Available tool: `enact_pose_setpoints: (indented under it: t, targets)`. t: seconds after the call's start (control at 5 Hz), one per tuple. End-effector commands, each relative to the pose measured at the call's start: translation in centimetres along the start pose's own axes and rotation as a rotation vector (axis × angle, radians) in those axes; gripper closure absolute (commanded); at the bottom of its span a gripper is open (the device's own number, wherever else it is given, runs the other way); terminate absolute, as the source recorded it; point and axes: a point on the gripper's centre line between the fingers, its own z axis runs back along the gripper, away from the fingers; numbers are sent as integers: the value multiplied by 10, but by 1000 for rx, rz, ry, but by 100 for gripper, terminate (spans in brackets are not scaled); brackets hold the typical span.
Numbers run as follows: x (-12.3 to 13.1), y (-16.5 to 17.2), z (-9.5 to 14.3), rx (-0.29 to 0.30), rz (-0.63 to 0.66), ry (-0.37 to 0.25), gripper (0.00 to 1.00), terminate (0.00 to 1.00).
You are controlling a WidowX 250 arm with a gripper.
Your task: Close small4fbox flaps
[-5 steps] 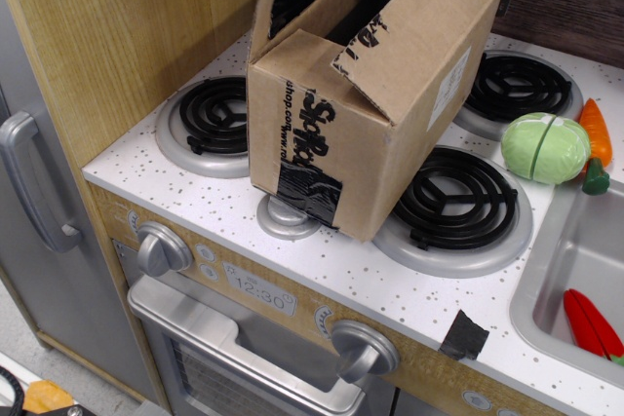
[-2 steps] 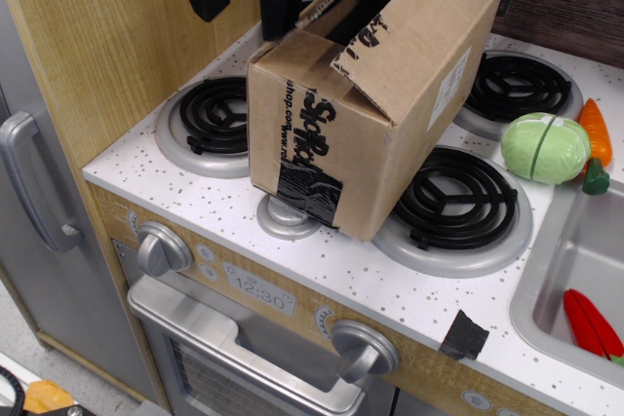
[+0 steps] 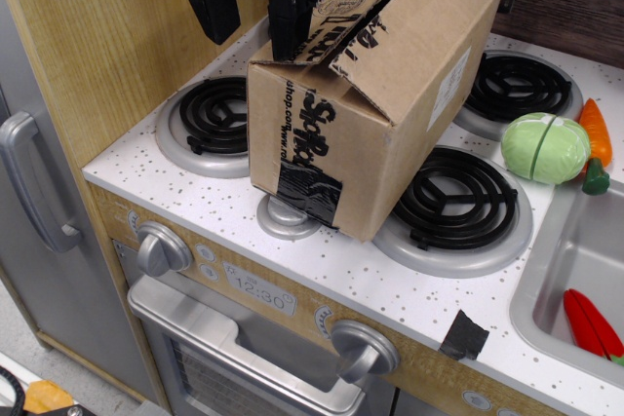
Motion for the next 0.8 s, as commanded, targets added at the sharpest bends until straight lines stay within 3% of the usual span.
enact_pose_setpoints:
  t: [0.0, 0.2, 0.4, 0.6]
  targets:
    - [1, -19, -11, -23, -13, -27, 0, 0]
    - [0, -20, -21, 19, -1, -10, 0, 0]
    - [-1, -18, -26, 77, 0, -31, 0, 0]
    - [-2, -12, -32, 92, -21, -69, 0, 100]
